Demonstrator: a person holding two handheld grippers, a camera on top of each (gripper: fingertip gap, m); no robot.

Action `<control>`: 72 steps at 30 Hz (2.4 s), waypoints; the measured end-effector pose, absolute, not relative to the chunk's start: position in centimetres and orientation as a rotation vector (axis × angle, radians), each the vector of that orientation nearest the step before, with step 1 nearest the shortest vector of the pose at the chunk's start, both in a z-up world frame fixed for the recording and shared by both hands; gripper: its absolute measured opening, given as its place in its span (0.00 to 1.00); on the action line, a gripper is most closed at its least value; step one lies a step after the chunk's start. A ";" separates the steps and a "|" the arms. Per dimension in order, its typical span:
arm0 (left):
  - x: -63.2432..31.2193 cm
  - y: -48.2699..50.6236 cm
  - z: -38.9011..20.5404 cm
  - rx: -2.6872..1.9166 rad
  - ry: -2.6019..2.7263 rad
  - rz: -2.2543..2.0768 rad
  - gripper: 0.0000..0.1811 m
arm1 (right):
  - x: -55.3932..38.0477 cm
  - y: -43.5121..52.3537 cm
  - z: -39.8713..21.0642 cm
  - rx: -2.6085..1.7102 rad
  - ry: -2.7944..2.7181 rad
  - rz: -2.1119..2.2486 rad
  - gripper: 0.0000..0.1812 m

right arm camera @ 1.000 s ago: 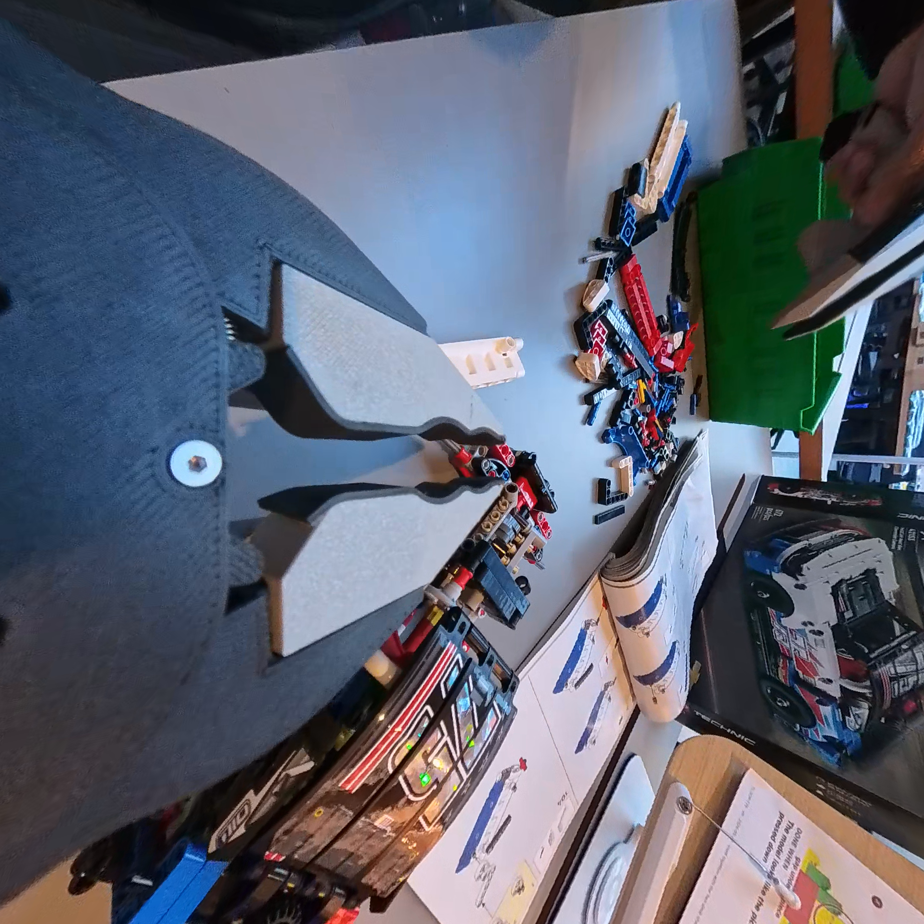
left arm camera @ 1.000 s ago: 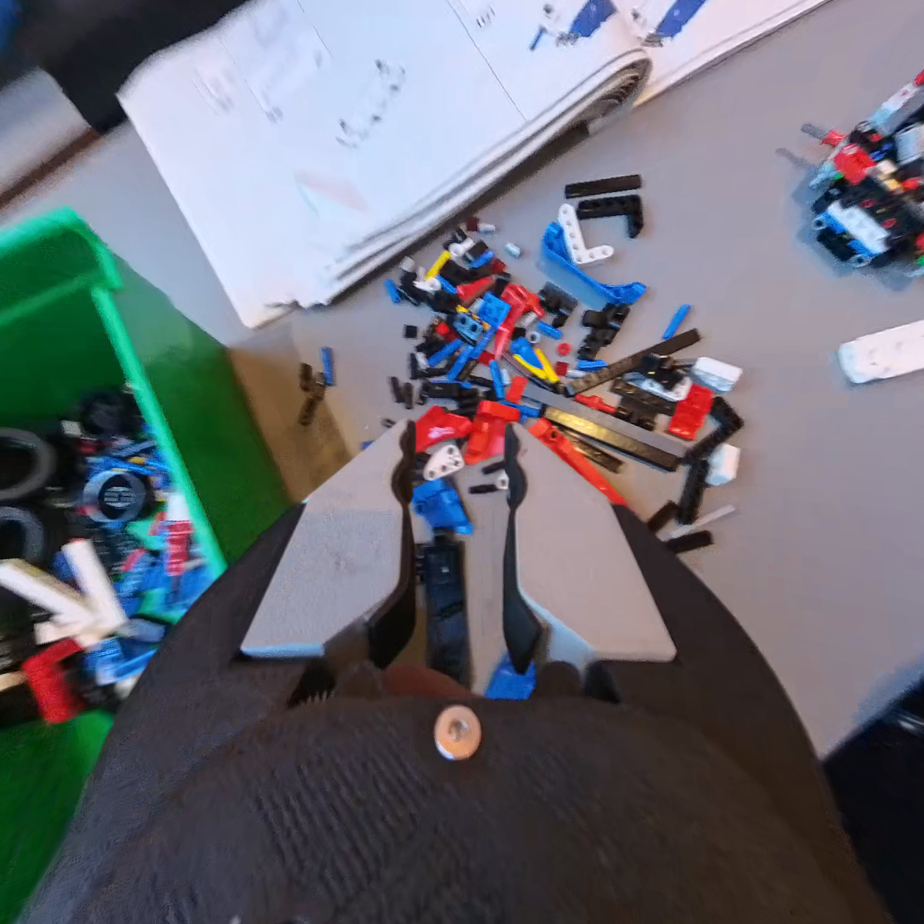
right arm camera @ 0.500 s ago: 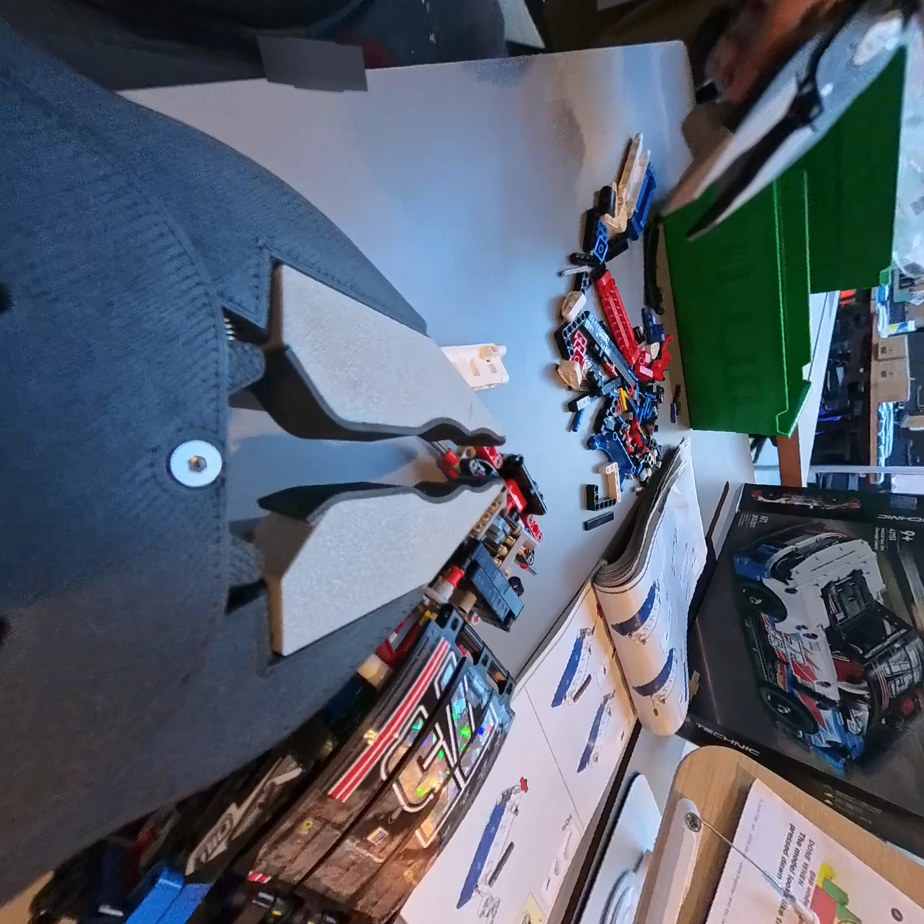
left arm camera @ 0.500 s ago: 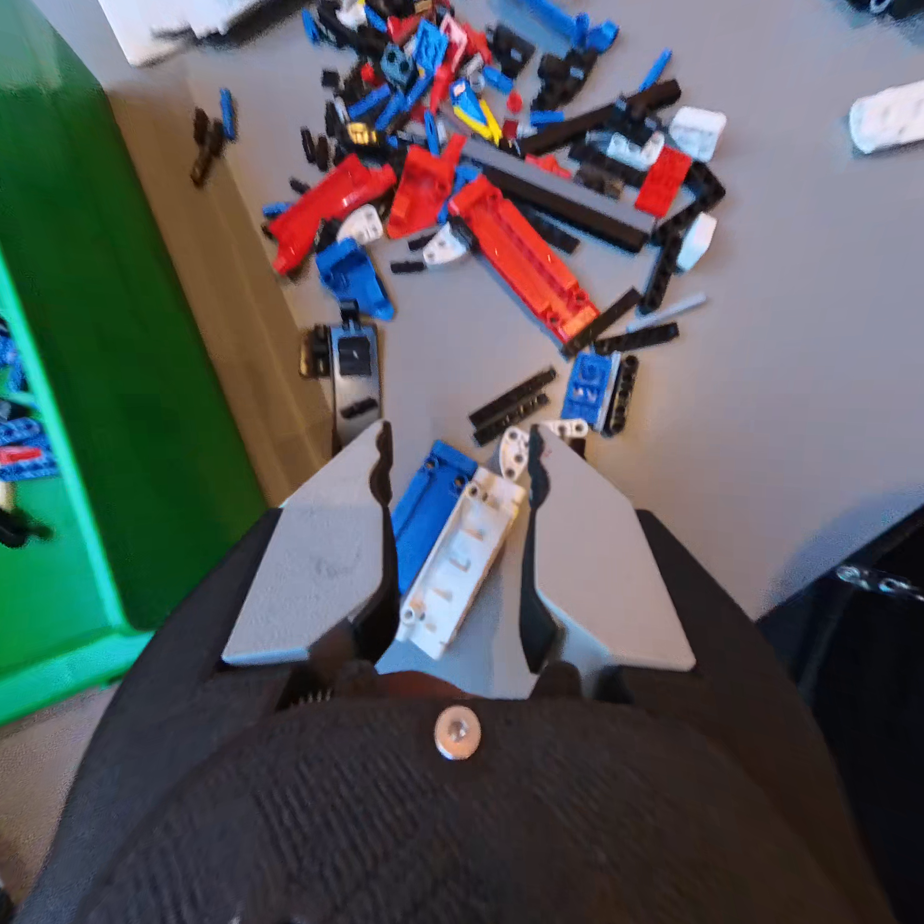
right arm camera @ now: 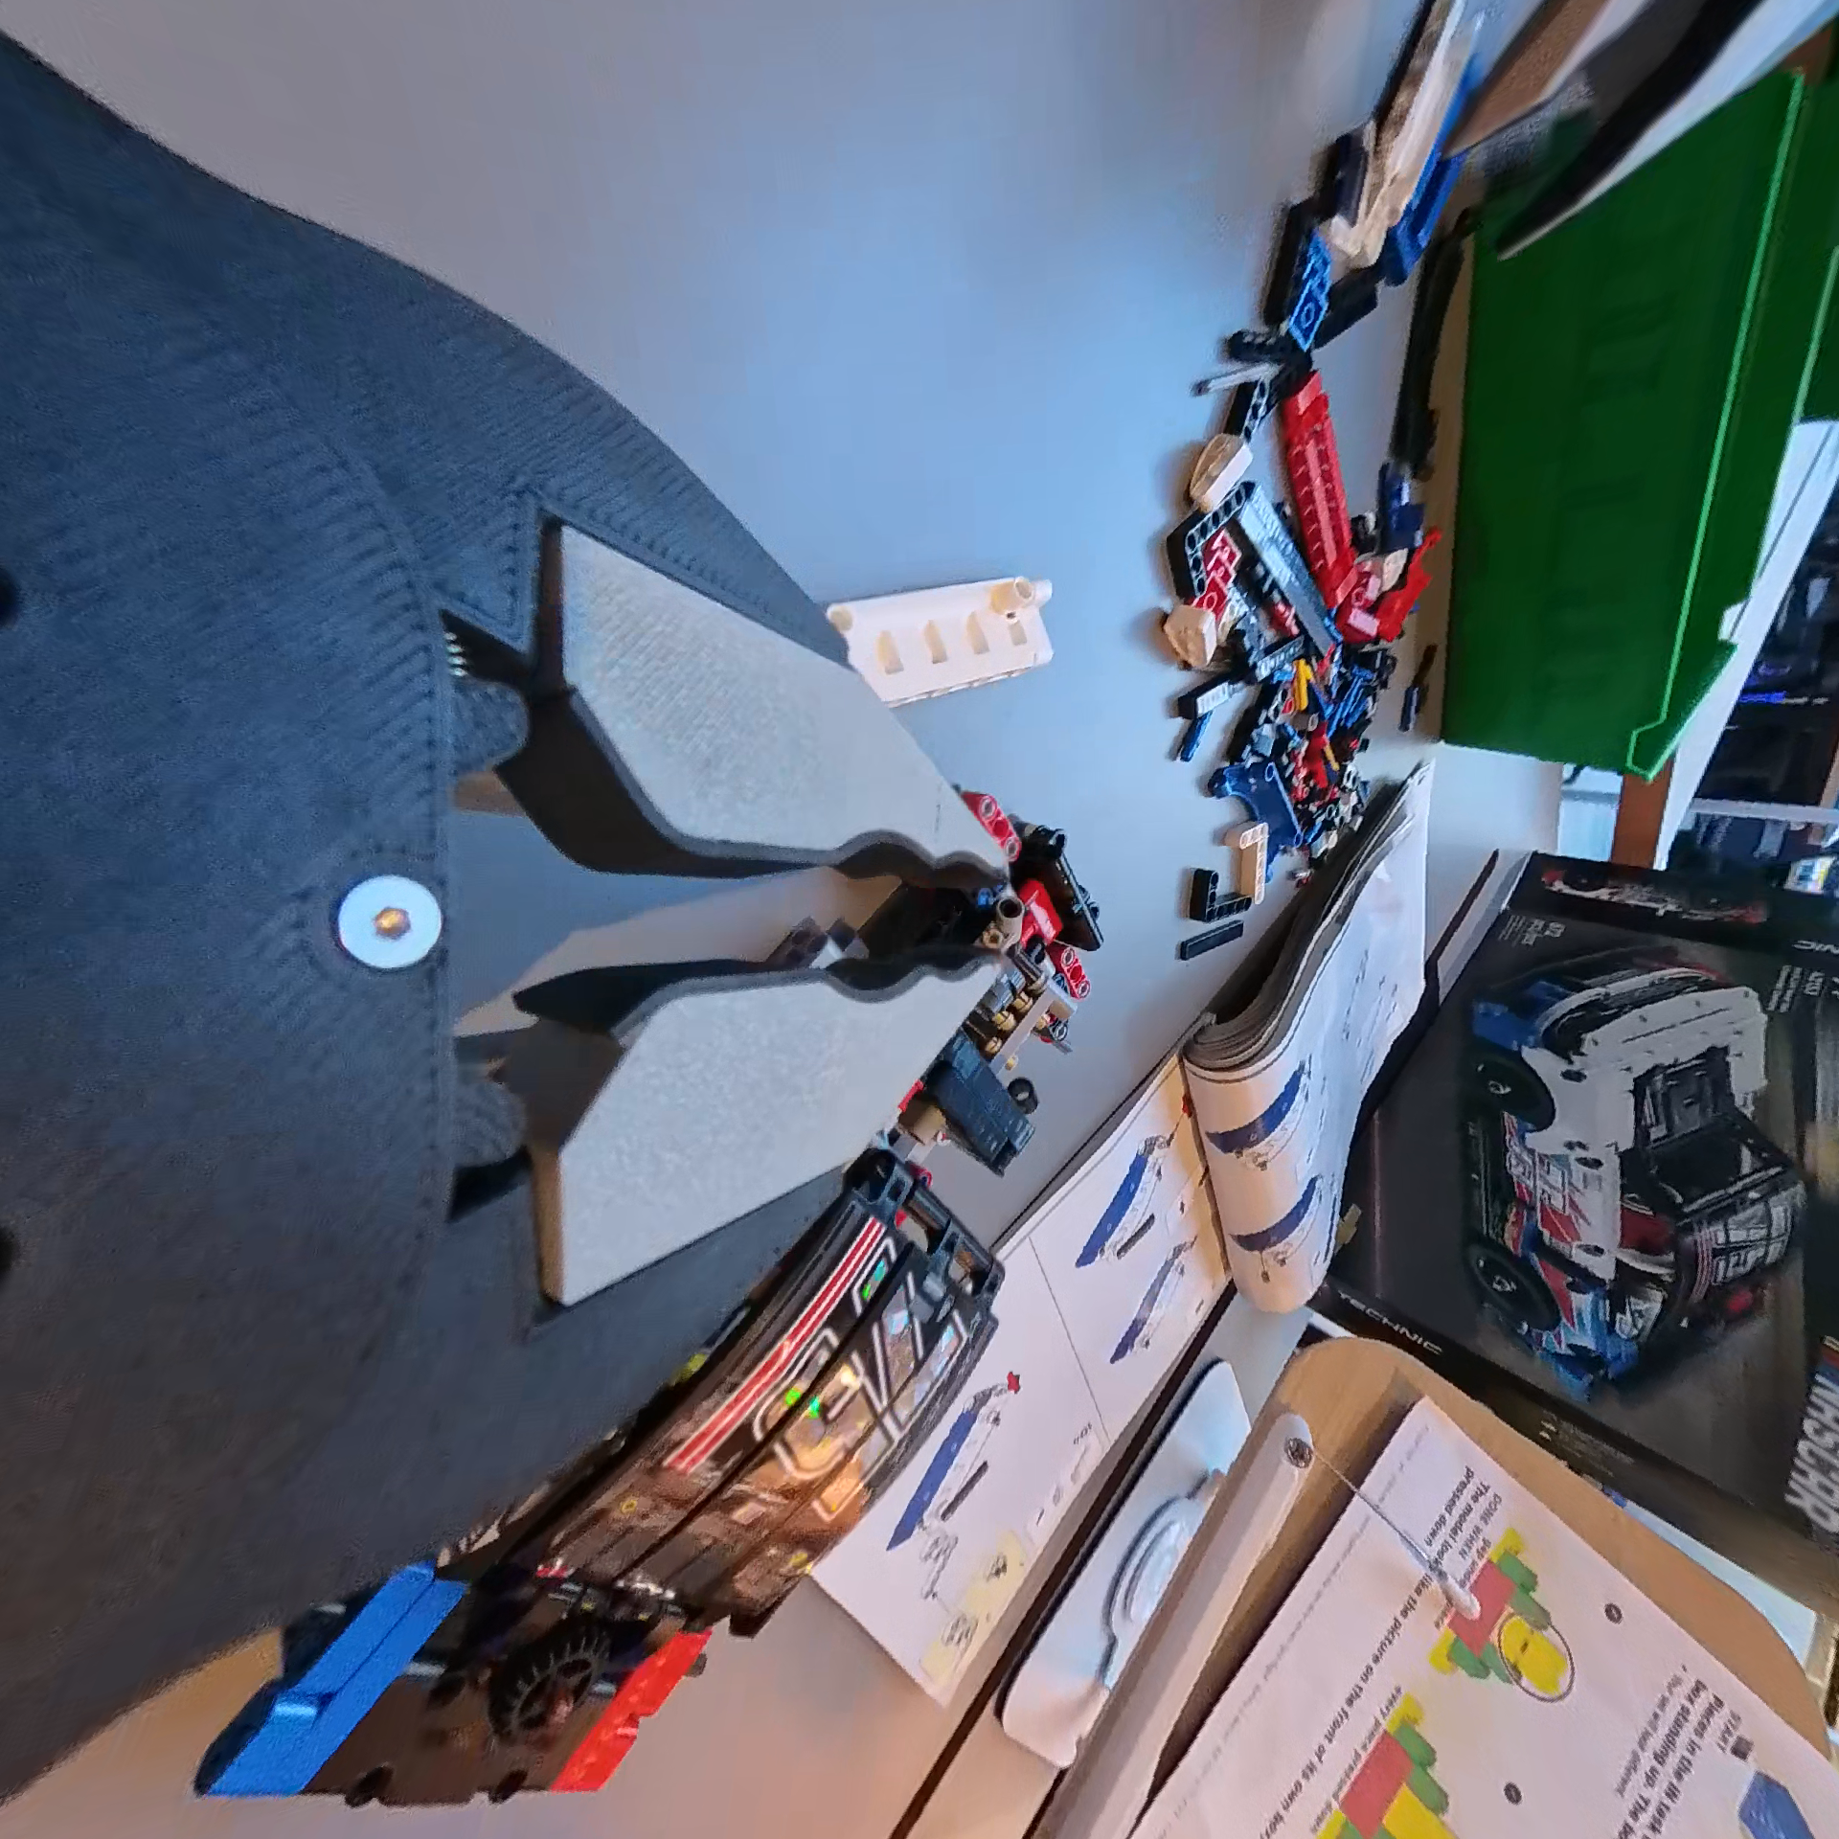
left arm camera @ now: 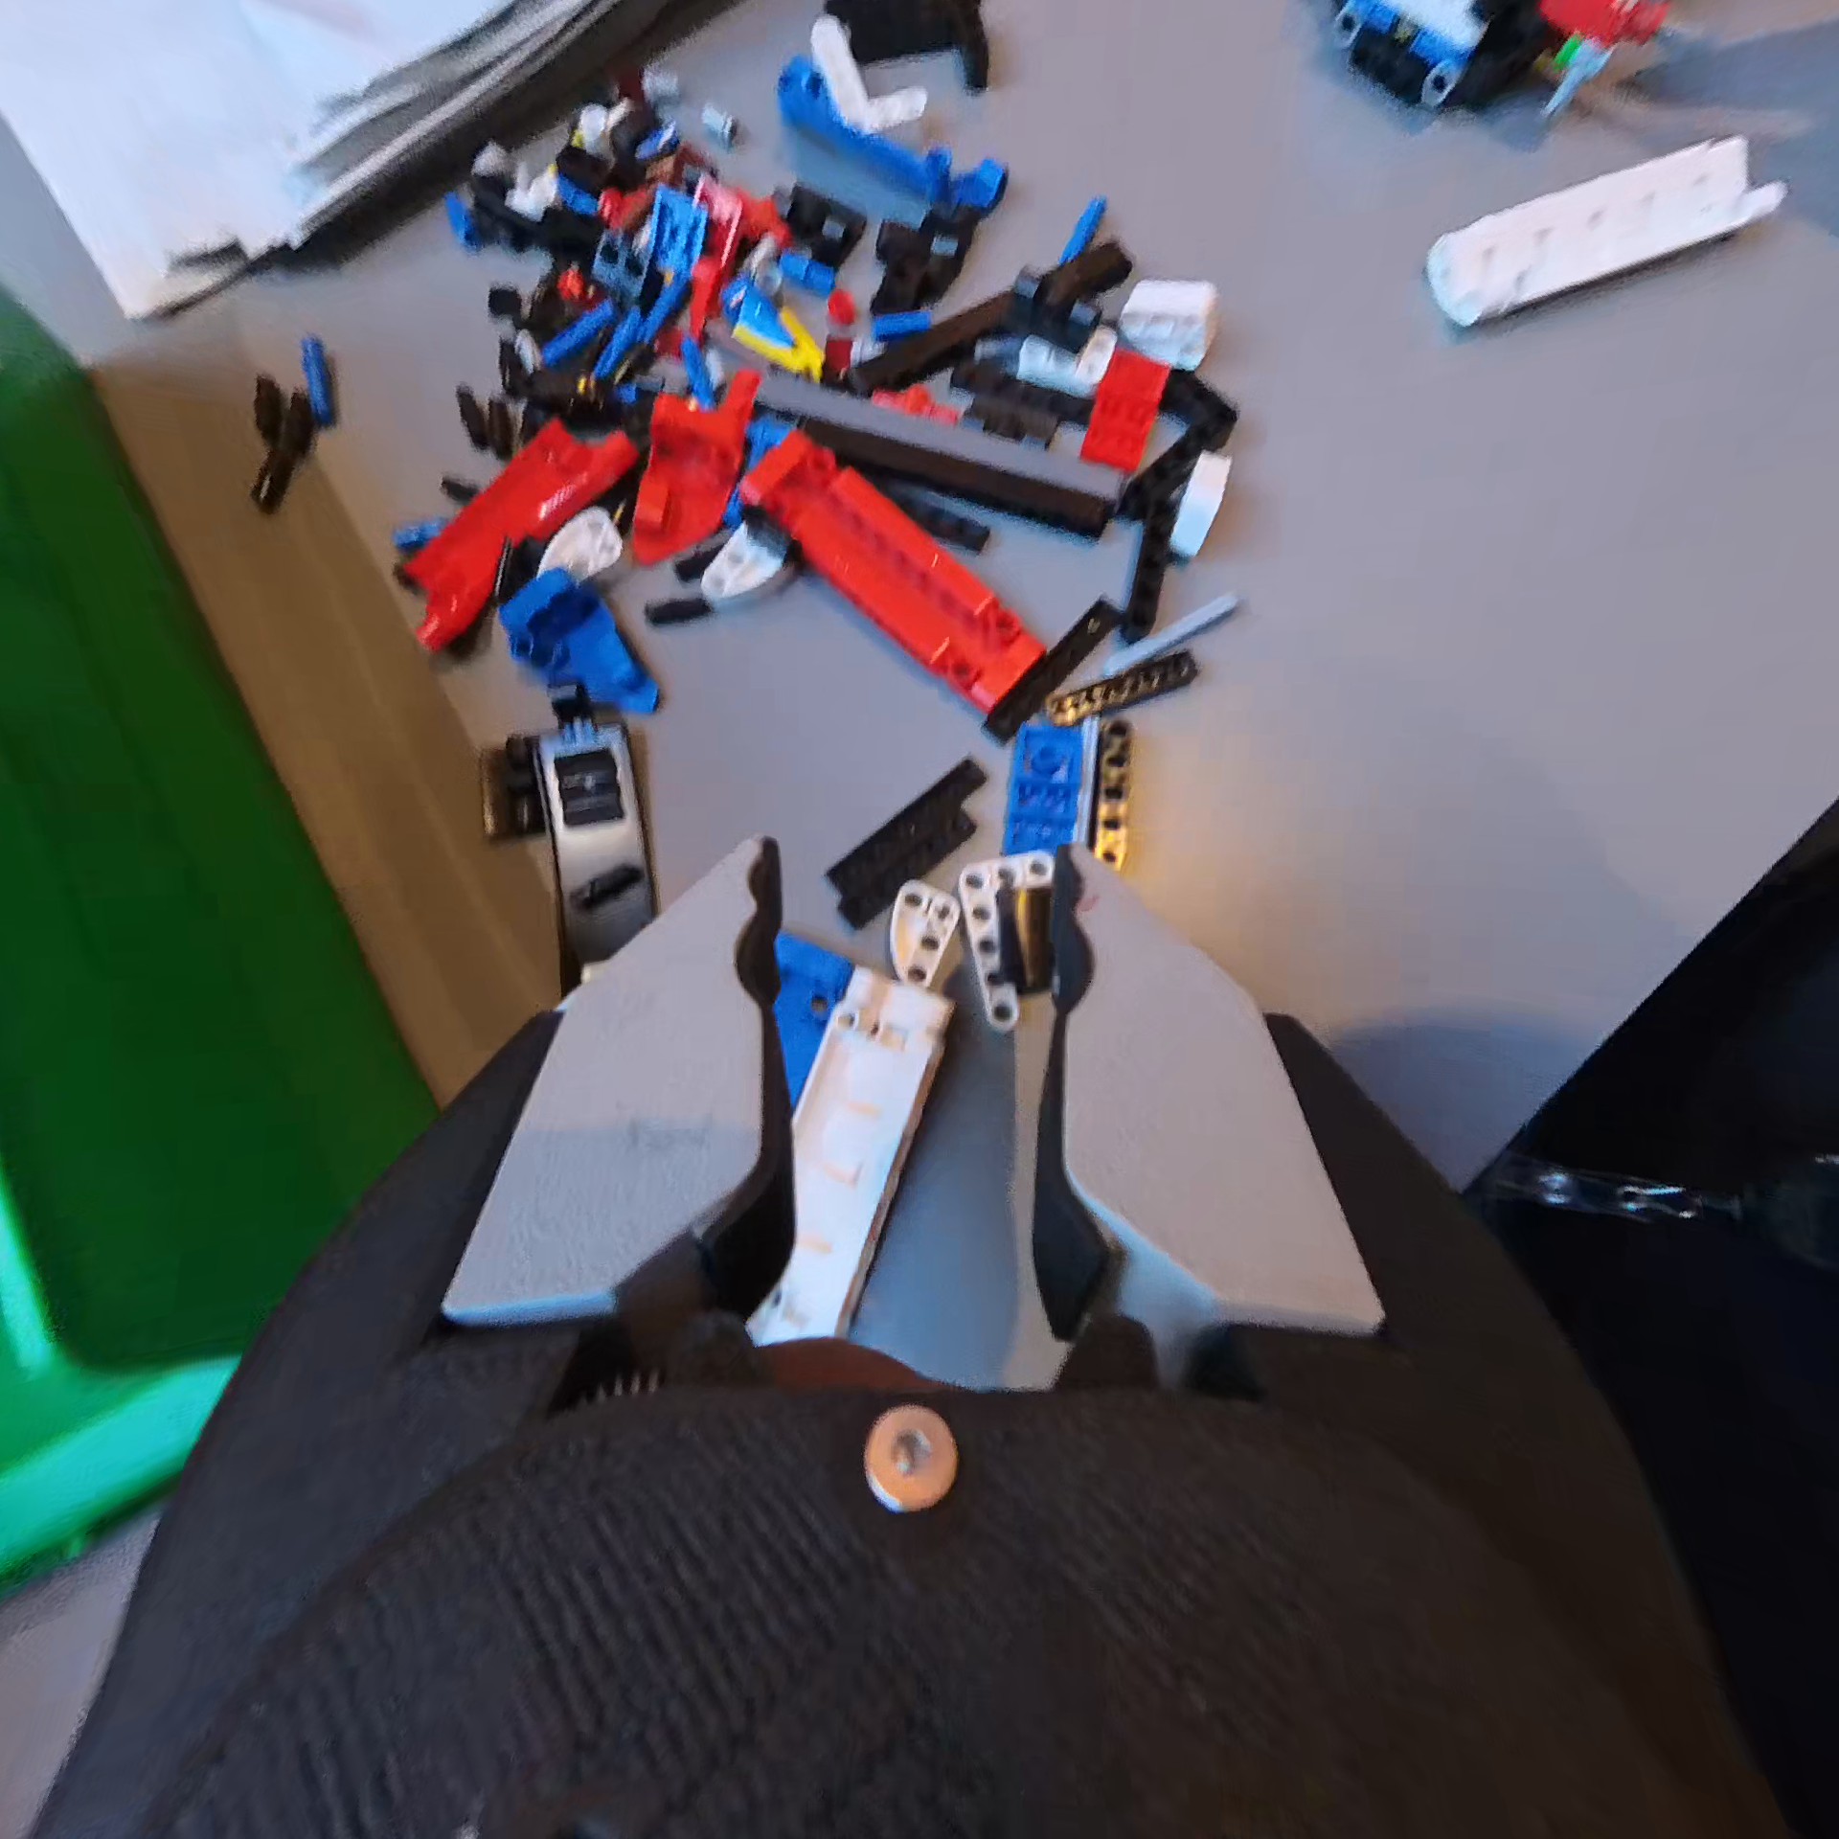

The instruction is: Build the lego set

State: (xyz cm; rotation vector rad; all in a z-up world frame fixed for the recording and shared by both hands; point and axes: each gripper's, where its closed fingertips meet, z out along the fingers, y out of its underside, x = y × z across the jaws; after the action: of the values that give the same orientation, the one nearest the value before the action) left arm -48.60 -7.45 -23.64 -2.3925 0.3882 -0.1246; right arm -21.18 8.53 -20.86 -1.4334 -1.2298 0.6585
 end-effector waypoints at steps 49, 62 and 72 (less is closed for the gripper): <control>-52.4 1.8 -27.8 -2.427 1.807 0.293 0.09 | -20.6 8.3 -20.1 -1.429 -1.194 0.793 0.01; -52.2 1.8 -27.9 -2.376 1.914 0.225 0.07 | -20.4 8.3 -19.9 -1.434 -1.176 0.837 0.00; -51.9 1.5 -28.0 -2.411 1.955 0.103 0.04 | -20.5 8.1 -19.9 -1.430 -1.183 0.839 0.00</control>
State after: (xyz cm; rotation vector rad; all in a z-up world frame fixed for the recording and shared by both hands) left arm -51.95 1.50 -28.01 -2.4115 1.9554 0.1033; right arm -20.47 8.14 -19.92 -1.4301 -1.1830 0.8388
